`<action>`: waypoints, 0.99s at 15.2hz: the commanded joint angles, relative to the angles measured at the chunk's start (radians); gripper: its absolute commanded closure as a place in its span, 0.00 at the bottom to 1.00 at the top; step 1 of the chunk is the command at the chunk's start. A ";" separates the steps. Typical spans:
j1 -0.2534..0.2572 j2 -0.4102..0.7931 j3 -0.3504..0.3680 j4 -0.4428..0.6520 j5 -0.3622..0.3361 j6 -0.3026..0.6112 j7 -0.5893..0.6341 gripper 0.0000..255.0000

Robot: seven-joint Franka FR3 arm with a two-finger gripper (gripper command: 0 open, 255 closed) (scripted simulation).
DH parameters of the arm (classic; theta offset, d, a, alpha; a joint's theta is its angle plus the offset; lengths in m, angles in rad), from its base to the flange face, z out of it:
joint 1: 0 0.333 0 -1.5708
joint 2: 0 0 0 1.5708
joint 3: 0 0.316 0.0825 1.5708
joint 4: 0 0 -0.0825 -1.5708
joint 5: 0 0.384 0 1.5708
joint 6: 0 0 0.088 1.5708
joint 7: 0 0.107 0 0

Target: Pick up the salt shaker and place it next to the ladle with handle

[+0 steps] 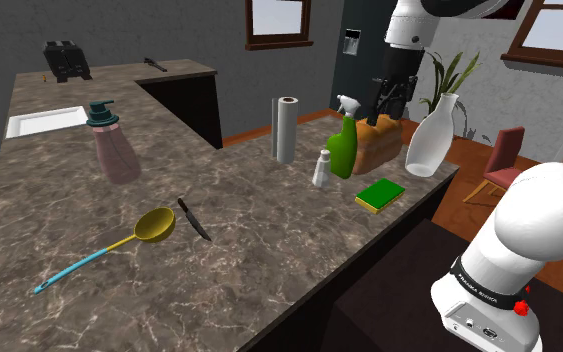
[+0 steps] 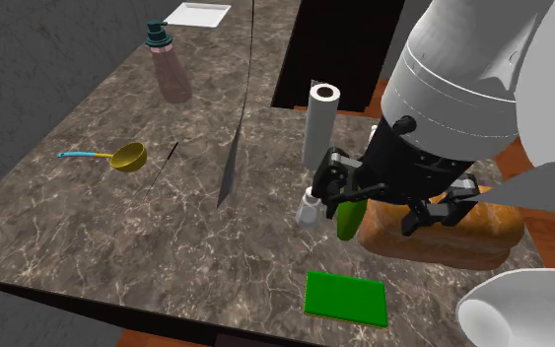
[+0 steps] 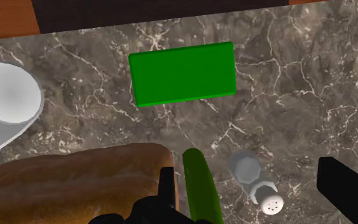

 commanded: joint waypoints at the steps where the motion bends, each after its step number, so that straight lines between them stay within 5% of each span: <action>1: 0.000 0.000 0.000 0.000 0.000 0.000 0.000 0.00; 12: 0.034 0.386 0.112 0.102 0.001 0.296 0.085 0.00; 15: 0.035 0.406 0.116 0.087 -0.001 0.331 0.088 0.00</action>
